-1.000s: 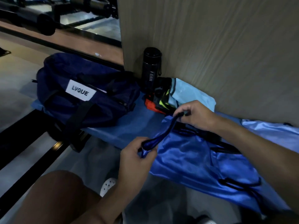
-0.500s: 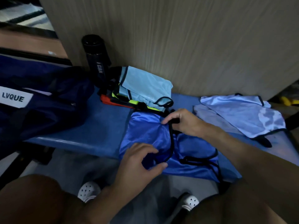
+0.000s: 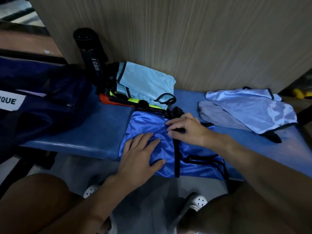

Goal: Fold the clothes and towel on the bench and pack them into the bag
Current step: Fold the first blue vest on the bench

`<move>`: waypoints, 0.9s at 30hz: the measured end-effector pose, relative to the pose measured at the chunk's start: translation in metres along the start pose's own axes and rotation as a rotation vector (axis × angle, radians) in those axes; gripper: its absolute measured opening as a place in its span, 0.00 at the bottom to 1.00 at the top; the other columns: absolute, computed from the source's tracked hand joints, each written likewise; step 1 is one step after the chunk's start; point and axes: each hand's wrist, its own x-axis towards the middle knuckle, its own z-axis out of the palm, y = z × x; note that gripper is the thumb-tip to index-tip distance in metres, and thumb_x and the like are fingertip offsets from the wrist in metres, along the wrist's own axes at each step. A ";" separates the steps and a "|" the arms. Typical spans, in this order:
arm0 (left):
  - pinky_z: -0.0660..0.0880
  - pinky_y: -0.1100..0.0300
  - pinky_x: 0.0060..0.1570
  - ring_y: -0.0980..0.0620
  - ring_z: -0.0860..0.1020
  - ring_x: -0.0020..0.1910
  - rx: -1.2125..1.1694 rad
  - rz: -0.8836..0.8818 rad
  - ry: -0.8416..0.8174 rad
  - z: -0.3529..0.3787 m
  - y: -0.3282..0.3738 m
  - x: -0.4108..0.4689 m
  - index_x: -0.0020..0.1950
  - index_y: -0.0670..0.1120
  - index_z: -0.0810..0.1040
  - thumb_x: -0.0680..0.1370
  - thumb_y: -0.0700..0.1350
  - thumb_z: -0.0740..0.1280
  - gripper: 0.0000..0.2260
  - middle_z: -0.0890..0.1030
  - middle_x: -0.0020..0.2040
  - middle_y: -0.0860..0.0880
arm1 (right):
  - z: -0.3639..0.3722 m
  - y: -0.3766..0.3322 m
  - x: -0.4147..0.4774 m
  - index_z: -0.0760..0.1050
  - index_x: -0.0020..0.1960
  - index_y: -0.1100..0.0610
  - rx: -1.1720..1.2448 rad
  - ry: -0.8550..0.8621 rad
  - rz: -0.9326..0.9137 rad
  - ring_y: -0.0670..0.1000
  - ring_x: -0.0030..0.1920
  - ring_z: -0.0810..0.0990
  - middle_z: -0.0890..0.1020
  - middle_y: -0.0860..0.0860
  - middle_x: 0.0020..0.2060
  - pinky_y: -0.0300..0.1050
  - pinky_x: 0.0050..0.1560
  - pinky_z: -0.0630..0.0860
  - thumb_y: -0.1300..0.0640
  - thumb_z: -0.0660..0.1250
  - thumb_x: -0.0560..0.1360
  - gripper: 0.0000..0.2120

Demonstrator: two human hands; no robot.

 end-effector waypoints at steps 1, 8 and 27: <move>0.55 0.54 0.69 0.51 0.65 0.73 0.023 -0.003 -0.006 -0.001 0.000 0.001 0.72 0.55 0.72 0.75 0.68 0.57 0.30 0.68 0.74 0.55 | 0.000 -0.001 -0.004 0.82 0.56 0.44 -0.050 -0.009 -0.002 0.47 0.61 0.63 0.75 0.34 0.64 0.49 0.65 0.58 0.44 0.69 0.75 0.11; 0.45 0.50 0.76 0.54 0.47 0.80 0.063 0.186 -0.052 -0.019 0.012 0.033 0.79 0.56 0.60 0.77 0.64 0.49 0.30 0.53 0.81 0.54 | 0.000 0.001 -0.045 0.79 0.61 0.55 0.179 0.487 0.137 0.54 0.62 0.75 0.80 0.49 0.60 0.56 0.65 0.71 0.48 0.69 0.74 0.18; 0.40 0.39 0.75 0.47 0.37 0.80 0.279 0.242 -0.215 0.016 0.026 0.056 0.81 0.59 0.44 0.76 0.71 0.33 0.35 0.43 0.82 0.51 | -0.011 0.050 -0.099 0.67 0.30 0.59 0.322 0.457 0.662 0.50 0.29 0.68 0.70 0.51 0.25 0.47 0.36 0.67 0.60 0.71 0.71 0.16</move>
